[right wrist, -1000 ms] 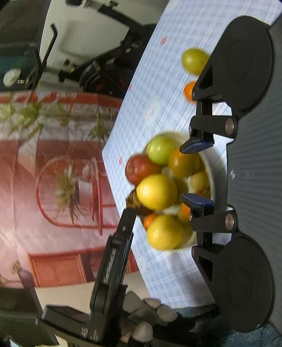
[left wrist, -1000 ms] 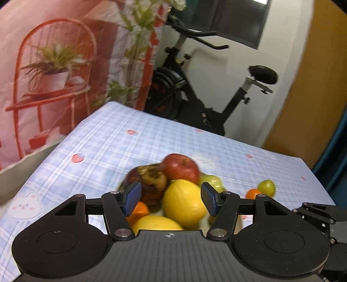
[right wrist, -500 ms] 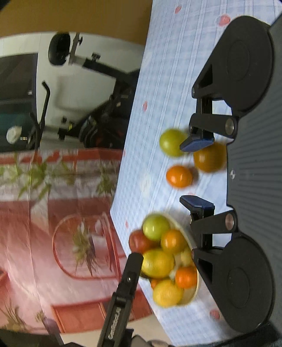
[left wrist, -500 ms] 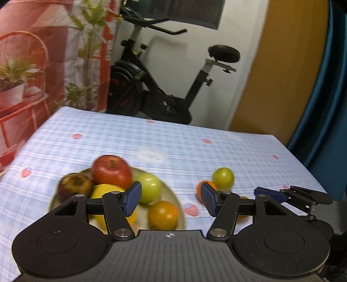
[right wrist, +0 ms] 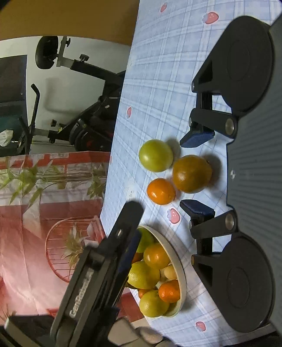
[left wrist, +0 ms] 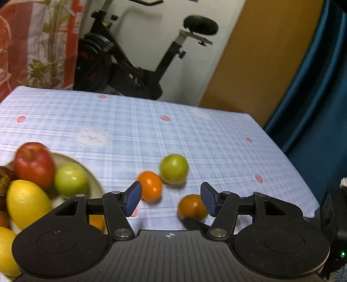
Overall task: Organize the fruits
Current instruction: 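Move both grippers toward a dark orange fruit on the table, then close the left gripper on the dark orange fruit while the right gripper clamps it too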
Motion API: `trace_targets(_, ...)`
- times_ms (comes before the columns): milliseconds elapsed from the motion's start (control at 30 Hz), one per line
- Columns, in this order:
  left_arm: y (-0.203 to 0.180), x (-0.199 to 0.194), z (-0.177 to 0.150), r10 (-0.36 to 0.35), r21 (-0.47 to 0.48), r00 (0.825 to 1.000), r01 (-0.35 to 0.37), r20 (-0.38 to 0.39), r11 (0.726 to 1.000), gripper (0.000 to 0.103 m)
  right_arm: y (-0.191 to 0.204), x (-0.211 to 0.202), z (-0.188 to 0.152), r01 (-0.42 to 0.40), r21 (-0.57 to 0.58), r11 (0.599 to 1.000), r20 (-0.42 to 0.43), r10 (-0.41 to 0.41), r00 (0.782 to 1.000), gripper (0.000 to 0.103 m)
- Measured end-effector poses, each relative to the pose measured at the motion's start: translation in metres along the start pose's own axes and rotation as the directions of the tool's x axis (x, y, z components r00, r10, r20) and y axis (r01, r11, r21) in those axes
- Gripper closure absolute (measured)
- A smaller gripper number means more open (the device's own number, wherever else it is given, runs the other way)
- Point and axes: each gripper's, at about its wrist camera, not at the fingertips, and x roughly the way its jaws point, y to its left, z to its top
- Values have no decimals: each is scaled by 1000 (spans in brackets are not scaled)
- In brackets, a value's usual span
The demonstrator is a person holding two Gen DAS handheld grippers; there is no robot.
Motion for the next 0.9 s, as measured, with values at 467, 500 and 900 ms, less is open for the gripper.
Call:
trace_targets(467,-27,44,-14,-27,38,994,31,-106,999,43,-9,11,0,-25,58,998,-55,28,998,53)
trace_targets(500,-28,46,-15,-27,41,993,32,-111,999,46,-10,11,-1,-27,64,998,-58,31,998,53)
trace_targets(900,-27,34,-23,-10,31,996,13,-88,999,58,-4,6,-1,-55,50,997,-57,57,997,59)
